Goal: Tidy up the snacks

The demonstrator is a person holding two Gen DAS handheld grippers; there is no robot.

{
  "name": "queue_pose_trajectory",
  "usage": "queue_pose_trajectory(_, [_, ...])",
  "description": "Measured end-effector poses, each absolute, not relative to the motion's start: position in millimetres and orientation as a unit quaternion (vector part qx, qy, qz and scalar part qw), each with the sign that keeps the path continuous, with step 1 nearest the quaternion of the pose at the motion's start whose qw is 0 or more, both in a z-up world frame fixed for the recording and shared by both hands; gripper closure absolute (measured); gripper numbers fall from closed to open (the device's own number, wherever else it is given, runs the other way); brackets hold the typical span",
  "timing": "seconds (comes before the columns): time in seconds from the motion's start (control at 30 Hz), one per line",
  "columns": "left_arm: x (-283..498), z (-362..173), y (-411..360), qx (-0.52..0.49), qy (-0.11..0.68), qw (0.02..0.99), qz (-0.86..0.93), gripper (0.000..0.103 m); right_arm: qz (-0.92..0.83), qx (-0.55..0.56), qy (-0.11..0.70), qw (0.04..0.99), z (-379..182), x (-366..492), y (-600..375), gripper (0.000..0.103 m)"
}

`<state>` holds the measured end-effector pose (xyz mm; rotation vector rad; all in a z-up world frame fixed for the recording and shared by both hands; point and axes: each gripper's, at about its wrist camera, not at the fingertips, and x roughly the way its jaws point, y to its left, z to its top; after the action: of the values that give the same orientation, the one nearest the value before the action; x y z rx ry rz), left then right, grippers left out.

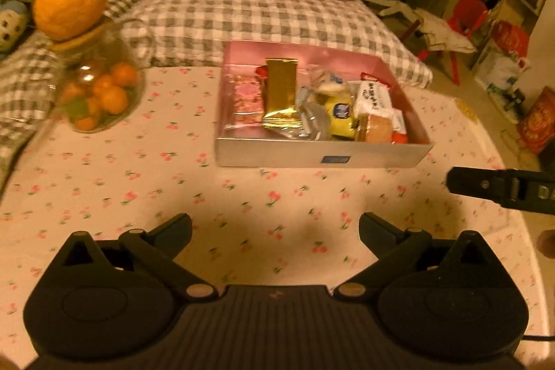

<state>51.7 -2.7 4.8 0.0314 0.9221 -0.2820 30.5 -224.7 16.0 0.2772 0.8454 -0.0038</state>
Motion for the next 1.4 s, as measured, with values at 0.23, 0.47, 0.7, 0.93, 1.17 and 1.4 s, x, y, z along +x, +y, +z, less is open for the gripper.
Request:
queue_pose_trajectory(0.23, [28.6, 17.9, 1.5, 0.023, 0.441, 0.890, -0.115, 0.000, 0.002, 0.093, 0.396, 0.913, 23.1, 2.1, -207.0, 0.007])
queue_pose_trajectory(0.47, [18.4, 21.4, 5.6, 0.017, 0.424, 0.901, -0.094, 0.000, -0.013, 0.088, 0.395, 0.915, 21.7, -9.5, -201.4, 0.006])
queue_pose_trajectory(0.7, [16.2, 12.5, 0.0, 0.015, 0.431, 0.898, -0.091, 0.000, -0.010, 0.057, 0.390, 0.919, 19.6, -12.6, -191.8, 0.006])
queue_pose_trajectory(0.93, [15.3, 4.9, 0.2, 0.013, 0.439, 0.895, -0.084, 0.000, -0.007, 0.049, 0.398, 0.916, 15.2, -9.3, -189.1, 0.006])
queue_pose_trajectory(1.17, [12.6, 9.2, -1.2, 0.016, 0.429, 0.900, -0.080, 0.000, -0.010, 0.047, 0.393, 0.918, 16.1, -10.4, -187.8, 0.006])
queue_pose_trajectory(1.4, [11.9, 9.7, -1.3, 0.021, 0.426, 0.901, -0.076, 0.000, -0.010, 0.047, 0.394, 0.918, 16.4, -10.5, -186.8, 0.006])
